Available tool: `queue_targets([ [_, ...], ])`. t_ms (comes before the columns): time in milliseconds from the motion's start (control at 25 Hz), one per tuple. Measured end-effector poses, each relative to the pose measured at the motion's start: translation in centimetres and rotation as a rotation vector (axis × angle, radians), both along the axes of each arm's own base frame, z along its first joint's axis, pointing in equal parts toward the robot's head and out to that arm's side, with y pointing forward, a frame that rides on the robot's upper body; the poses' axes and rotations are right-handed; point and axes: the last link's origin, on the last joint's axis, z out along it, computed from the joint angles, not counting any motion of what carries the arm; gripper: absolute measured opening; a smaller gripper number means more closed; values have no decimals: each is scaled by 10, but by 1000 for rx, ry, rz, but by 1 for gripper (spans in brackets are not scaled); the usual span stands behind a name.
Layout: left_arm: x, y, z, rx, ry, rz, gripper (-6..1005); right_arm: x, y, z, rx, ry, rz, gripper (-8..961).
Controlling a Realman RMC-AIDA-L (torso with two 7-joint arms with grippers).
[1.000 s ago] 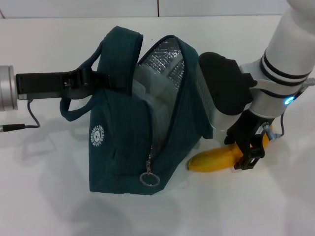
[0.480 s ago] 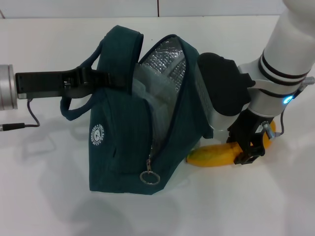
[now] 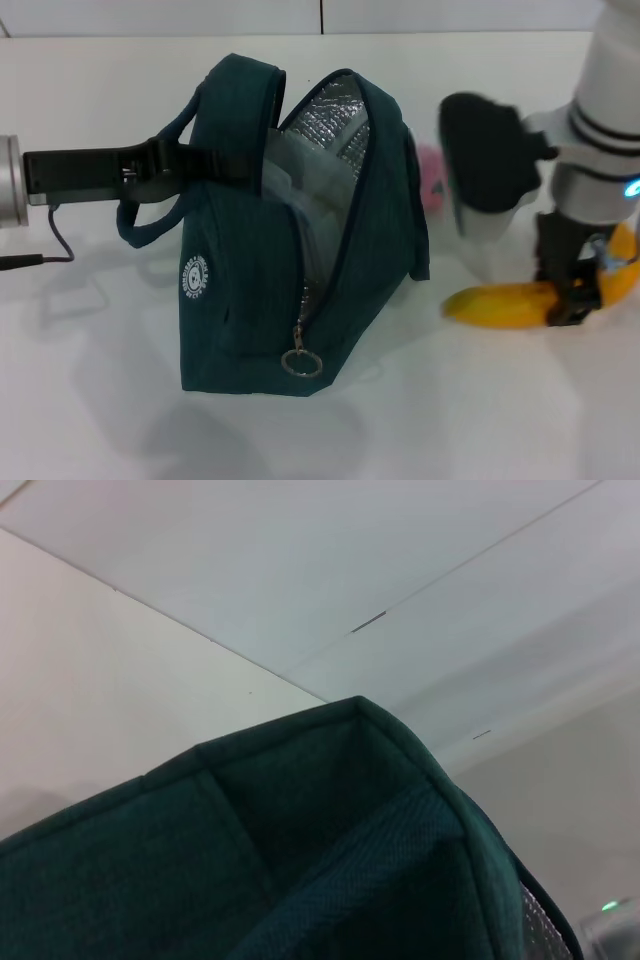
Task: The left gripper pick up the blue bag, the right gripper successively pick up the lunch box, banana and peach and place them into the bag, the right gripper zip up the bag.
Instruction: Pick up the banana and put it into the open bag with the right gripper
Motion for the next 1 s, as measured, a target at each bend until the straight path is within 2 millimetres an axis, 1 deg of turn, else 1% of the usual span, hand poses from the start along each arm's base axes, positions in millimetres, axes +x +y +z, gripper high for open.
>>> queue_targets([
  [160, 0, -1, 0, -3, -1, -1, 35, 11, 11, 27, 125, -29, -109, 439],
  [280, 0, -1, 0, -6, -3, -3, 35, 15, 21, 46, 233, -10, -180, 444],
  [400, 2, 0, 0, -5, -2, -7, 35, 16, 33, 60, 342, 57, -243, 450],
  [520, 4, 2, 2, 2, -8, -15, 35, 11, 46, 73, 434, 173, -277, 455],
  [560, 5, 2, 2, 4, -9, -16, 35, 5, 53, 83, 486, 258, -292, 457],
  [680, 5, 3, 3, 7, -12, -15, 36, -6, 60, 95, 534, 371, -296, 462],
  [760, 5, 3, 2, 7, -14, -14, 36, -21, 62, 105, 550, 507, -283, 466],
  [880, 3, 2, 2, 5, -15, -8, 36, -44, 59, 114, 536, 706, -240, 472],
  [920, 3, 1, 2, 5, -16, -6, 36, -54, 57, 119, 532, 799, -212, 473],
  [1000, 3, 1, 1, 4, -18, -5, 36, -64, 52, 127, 521, 919, -174, 477],
])
